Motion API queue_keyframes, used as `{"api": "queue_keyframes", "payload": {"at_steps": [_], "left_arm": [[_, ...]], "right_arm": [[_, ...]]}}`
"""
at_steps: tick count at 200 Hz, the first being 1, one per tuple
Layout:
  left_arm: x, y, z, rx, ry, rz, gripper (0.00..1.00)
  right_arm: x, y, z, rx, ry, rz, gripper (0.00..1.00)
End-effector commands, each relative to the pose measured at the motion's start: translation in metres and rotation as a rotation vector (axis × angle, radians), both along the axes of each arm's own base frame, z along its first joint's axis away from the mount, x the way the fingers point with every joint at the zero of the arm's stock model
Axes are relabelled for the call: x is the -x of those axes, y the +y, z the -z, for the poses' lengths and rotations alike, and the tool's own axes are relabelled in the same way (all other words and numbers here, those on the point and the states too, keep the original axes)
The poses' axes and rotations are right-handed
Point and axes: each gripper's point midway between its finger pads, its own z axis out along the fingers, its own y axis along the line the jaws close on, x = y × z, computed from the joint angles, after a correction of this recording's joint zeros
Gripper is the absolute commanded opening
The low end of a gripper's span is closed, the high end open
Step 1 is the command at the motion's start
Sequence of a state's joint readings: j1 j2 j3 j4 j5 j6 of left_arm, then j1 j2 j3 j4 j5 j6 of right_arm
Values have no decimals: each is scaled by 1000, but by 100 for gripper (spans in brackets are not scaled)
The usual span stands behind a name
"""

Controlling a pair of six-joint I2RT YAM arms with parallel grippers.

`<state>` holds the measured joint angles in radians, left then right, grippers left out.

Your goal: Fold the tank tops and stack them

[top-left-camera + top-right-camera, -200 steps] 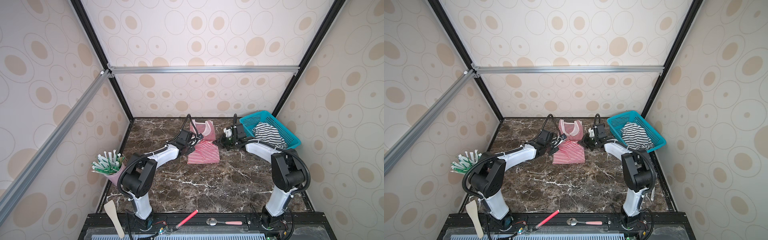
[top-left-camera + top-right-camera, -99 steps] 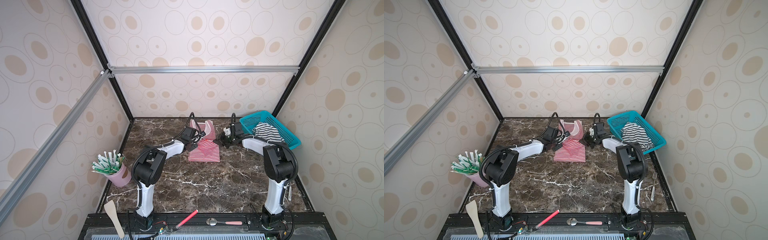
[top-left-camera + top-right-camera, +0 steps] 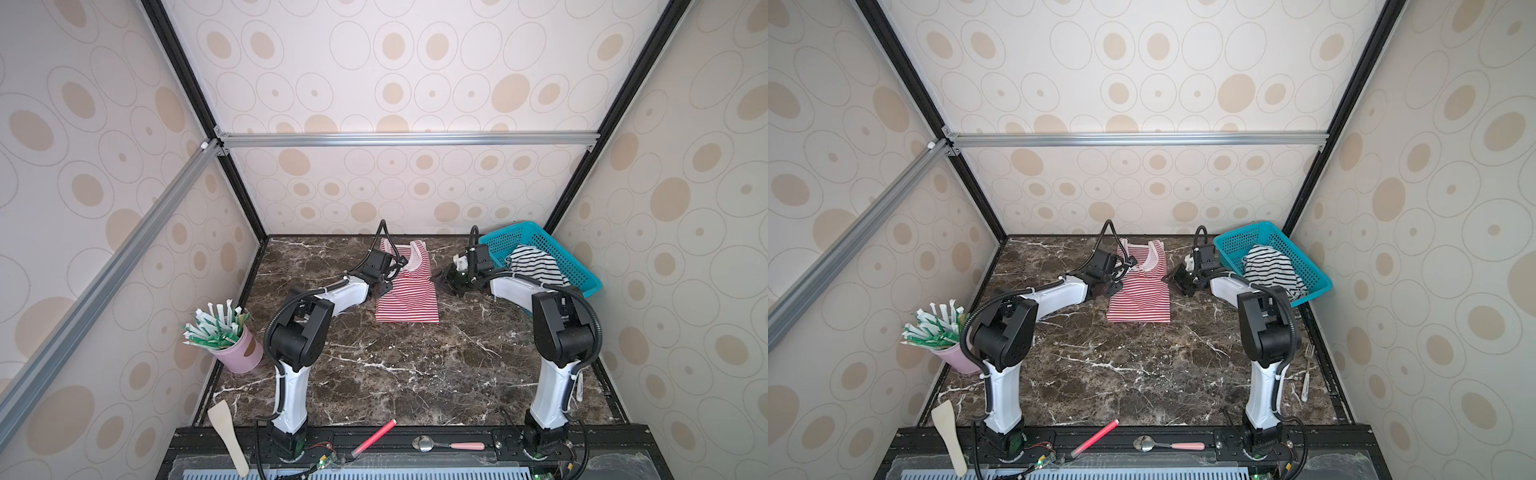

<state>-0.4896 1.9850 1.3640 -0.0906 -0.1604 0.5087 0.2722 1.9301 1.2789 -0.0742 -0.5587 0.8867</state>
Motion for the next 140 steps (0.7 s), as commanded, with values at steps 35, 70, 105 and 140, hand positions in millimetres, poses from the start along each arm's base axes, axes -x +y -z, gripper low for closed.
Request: {"api": "queue_keyframes", "payload": {"at_steps": [35, 70, 105, 140], "left_arm": [[42, -12, 17, 81, 64, 79, 45], [47, -10, 34, 73, 82, 74, 45], [52, -5, 42, 58, 92, 63, 45], [70, -1, 65, -3, 163, 90, 42]], "right_arm": [[51, 36, 23, 70, -2, -128, 29], [59, 34, 48, 97, 33, -137, 25], [72, 28, 68, 134, 77, -145, 24], [92, 22, 83, 168, 116, -153, 24]]}}
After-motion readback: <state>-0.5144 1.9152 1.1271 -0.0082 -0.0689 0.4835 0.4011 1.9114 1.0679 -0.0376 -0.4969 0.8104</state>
